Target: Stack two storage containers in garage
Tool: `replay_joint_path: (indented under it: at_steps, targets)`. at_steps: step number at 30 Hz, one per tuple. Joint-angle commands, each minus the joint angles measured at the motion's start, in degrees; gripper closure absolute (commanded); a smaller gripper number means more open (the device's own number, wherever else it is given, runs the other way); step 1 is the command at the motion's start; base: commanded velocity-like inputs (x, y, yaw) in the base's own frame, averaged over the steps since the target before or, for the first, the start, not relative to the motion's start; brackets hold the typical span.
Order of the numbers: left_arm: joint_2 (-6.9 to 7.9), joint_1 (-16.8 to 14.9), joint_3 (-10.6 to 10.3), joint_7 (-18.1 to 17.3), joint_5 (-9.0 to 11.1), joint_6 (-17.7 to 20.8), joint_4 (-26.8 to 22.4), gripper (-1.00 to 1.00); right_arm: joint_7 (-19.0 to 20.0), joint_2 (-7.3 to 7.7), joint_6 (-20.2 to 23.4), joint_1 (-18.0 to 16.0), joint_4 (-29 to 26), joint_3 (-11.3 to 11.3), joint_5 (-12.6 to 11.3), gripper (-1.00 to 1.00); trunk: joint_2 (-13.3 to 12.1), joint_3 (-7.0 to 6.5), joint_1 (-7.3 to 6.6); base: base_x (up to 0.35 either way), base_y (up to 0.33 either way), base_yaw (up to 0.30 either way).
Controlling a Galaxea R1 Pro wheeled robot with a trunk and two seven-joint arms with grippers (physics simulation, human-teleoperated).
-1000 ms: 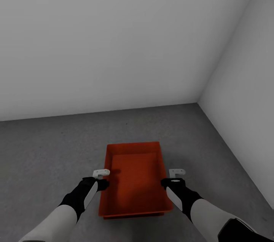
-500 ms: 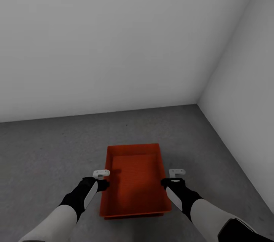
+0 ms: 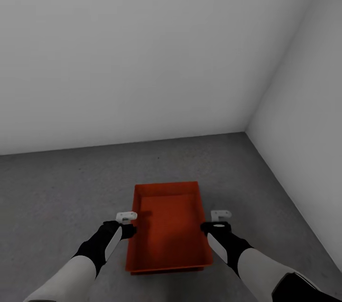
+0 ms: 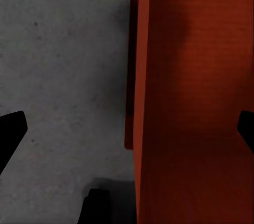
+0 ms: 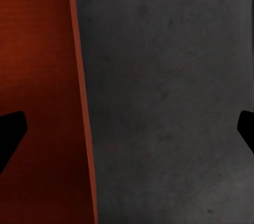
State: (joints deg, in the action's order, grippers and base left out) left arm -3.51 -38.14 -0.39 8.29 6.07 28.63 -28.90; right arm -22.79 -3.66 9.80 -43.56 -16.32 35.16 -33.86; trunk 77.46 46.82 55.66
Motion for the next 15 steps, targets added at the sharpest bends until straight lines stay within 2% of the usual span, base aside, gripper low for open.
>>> replay_joint_path:
  at_steps: [1,15]
  targets:
    - [-0.01,0.0,0.0,0.4,0.6,0.2,-0.1,-1.0,-0.4,0.02,-0.1,0.0,-0.1,0.5,-0.3,-1.0,-0.4,-0.23,-0.23,0.0,0.0,0.0]
    - [-0.01,0.0,-0.1,0.4,0.6,0.2,-0.1,-1.0,-0.3,0.04,-1.1,0.0,-0.1,0.5,-0.3,-1.0,-6.0,-3.99,-3.3,0.0,0.0,0.0]
